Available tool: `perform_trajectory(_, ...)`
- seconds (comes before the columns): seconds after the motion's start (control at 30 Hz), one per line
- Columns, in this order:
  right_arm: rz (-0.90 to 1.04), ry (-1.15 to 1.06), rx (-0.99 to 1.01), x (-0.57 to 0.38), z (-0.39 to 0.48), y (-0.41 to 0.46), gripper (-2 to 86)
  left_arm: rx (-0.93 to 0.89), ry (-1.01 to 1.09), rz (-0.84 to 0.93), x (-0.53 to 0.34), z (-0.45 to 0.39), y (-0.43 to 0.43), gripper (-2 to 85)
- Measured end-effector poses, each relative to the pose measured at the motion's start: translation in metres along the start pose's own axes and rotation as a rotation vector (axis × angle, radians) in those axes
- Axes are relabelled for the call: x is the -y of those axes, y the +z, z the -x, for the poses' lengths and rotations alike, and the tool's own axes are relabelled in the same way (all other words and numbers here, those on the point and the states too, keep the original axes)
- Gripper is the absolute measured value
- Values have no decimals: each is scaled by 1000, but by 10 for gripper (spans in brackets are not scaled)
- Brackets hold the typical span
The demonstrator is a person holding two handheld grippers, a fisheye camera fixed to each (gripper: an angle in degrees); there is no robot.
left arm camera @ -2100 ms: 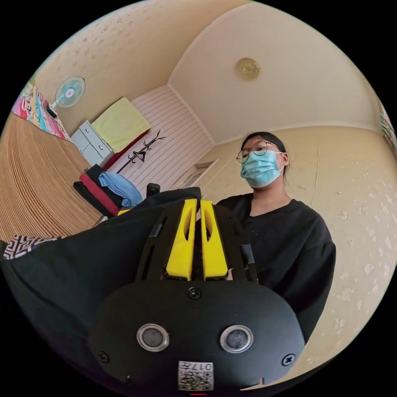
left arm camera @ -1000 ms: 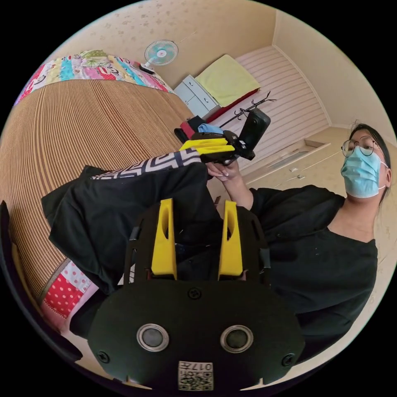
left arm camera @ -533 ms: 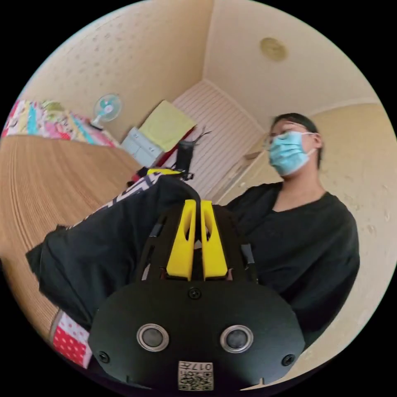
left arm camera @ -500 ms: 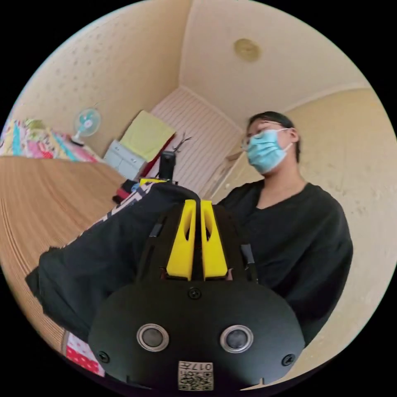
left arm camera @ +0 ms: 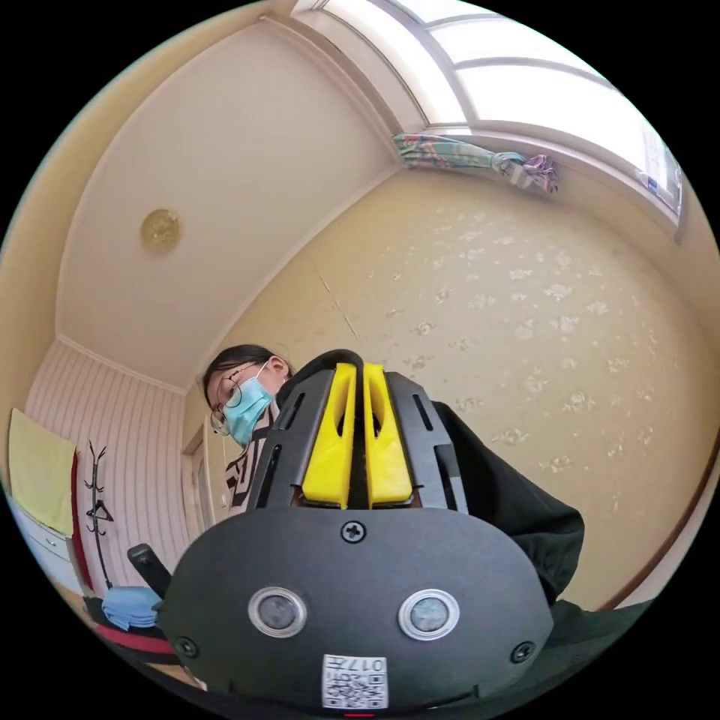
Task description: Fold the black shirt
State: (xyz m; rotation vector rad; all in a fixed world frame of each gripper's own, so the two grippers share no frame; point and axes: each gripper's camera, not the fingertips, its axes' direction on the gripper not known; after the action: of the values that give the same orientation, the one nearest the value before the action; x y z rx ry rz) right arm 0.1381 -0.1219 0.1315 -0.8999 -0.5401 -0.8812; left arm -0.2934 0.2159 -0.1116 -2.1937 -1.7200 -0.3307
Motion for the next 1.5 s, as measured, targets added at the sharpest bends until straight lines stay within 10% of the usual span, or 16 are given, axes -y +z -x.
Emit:
perform_trajectory(0.43, -63, 58, -56, -25, -15, 12, 124, -228, -12, -26, 12, 8, 72, -9)
perform_trajectory(0.73, -214, 123, 8, -24, -15, -44, 32, -118, -82, -80, 9, 10, 49, -9)
perform_trajectory(1.27, -741, -18, -510, 11, 153, -249, 21, 1356, -252, 407, 67, -41, 59, -9)
perform_trajectory(1.5, -959, -177, -517, 30, 256, -282, 23, 1164, 12, 470, 85, 4, 114, -9)
